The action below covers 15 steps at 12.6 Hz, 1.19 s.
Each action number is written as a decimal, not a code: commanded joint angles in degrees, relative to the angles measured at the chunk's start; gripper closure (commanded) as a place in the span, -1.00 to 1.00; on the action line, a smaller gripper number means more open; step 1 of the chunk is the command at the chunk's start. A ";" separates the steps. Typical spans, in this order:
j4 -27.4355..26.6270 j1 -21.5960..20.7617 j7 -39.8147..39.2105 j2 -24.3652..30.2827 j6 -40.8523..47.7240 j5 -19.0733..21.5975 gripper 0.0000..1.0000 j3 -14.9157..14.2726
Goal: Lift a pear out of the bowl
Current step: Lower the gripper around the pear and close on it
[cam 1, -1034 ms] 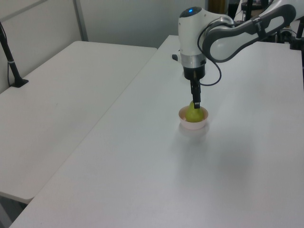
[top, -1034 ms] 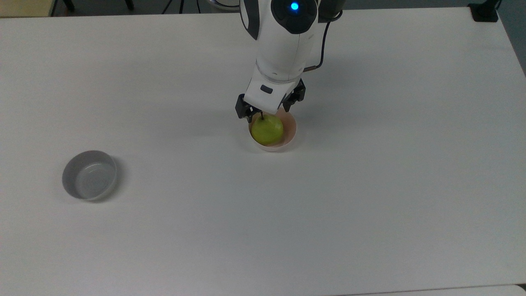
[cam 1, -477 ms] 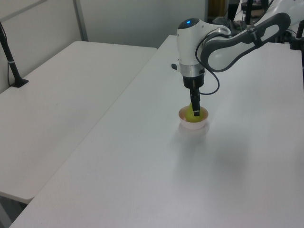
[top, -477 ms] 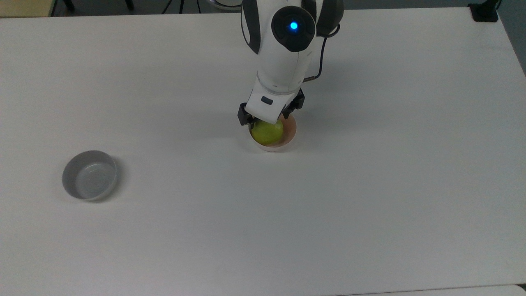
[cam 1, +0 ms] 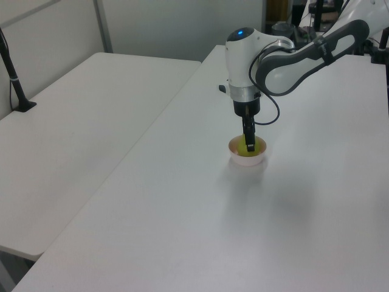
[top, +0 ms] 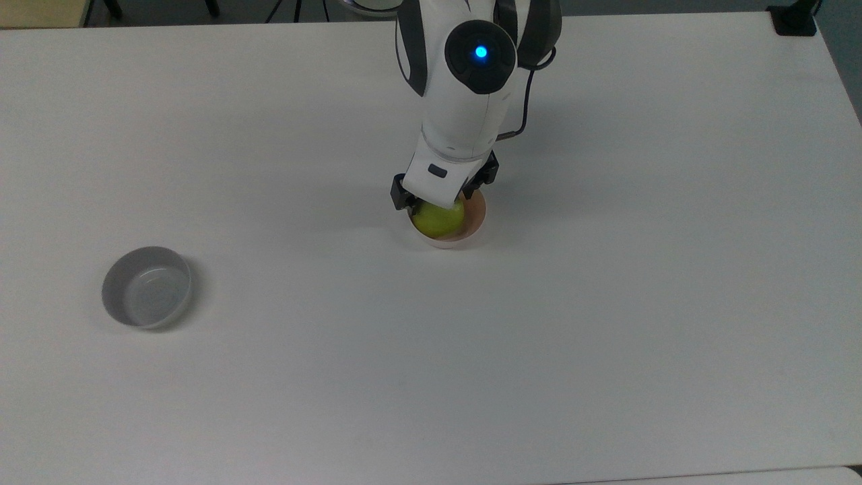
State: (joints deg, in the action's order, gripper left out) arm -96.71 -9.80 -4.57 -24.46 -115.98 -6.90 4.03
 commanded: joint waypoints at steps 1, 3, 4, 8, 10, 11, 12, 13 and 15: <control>-1.55 -0.57 1.41 -0.23 -2.32 -1.53 -0.80 -0.26; -1.55 -0.84 1.50 -0.33 -2.32 -1.97 -0.80 -0.25; -1.55 -0.84 1.50 -0.41 -2.32 -1.89 -0.79 -0.26; -1.55 -0.84 1.50 -0.33 -2.32 -2.06 -0.58 -0.25; -1.46 -0.84 1.50 -0.32 -2.32 -2.06 -0.41 -0.17; -1.46 -0.84 1.50 -0.32 -2.23 -2.06 -0.35 -0.25; -1.38 -0.84 1.50 -0.24 -2.05 -2.06 -0.28 -0.26; -1.29 -0.93 1.50 -0.06 -1.97 -2.06 -0.18 -0.17; -1.11 -1.01 1.67 0.55 -1.35 -1.97 -0.12 -0.17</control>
State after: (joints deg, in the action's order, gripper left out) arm -96.66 -9.99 -4.33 -25.10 -116.05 -8.12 4.07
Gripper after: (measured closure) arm 0.198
